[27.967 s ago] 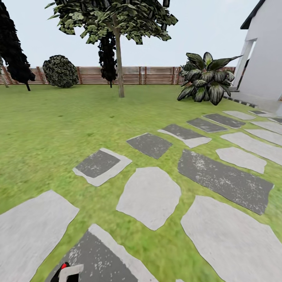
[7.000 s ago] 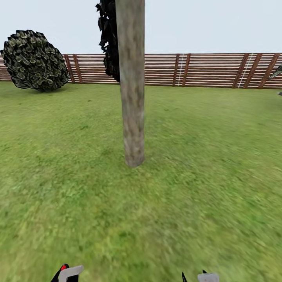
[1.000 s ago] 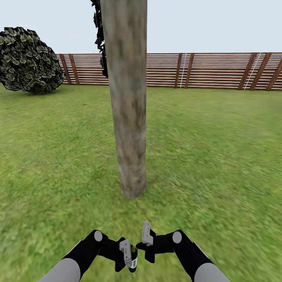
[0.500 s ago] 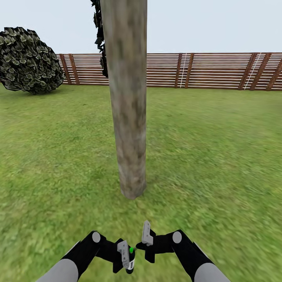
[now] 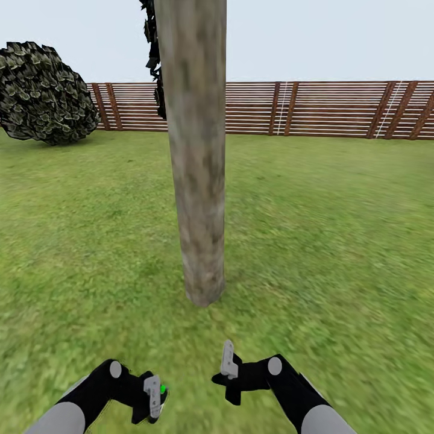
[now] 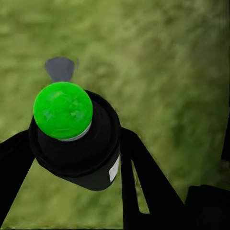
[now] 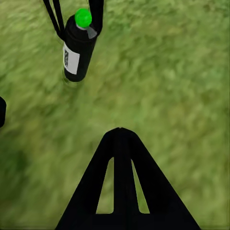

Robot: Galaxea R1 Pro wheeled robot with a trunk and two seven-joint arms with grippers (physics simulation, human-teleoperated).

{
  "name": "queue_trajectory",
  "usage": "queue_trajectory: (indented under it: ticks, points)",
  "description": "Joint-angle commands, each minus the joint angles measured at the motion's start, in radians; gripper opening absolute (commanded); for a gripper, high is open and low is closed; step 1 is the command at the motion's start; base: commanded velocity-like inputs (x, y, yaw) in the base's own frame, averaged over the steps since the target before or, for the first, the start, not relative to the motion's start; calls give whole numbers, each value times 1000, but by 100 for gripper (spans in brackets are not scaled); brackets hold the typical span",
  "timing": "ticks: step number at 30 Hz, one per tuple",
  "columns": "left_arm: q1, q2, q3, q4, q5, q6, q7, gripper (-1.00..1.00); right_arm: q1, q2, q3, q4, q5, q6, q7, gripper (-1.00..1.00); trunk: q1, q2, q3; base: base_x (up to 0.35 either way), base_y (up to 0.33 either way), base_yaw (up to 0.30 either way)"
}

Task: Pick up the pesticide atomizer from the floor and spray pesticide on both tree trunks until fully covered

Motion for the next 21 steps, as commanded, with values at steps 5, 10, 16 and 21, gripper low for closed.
queue_trajectory:
  ticks: [5,10,16,21]
  points:
    - [4,23,116,-1,1,-11,66,-100,2,-30,-72,15,6,-5,-118,-100,0,0,-1,0,0,0]
    - [5,10,319,33,40,-16,164,-100,3,-41,-335,129,6,-7,-304,-100,0,0,-1,0,0,0]
    - [5,-1,456,147,197,-32,388,-100,11,-60,-480,174,6,-23,-519,-100,0,0,-1,0,0,0]
    - [6,-20,468,192,290,-69,606,-100,29,-62,-491,266,5,-34,-759,-100,0,0,-1,0,0,0]
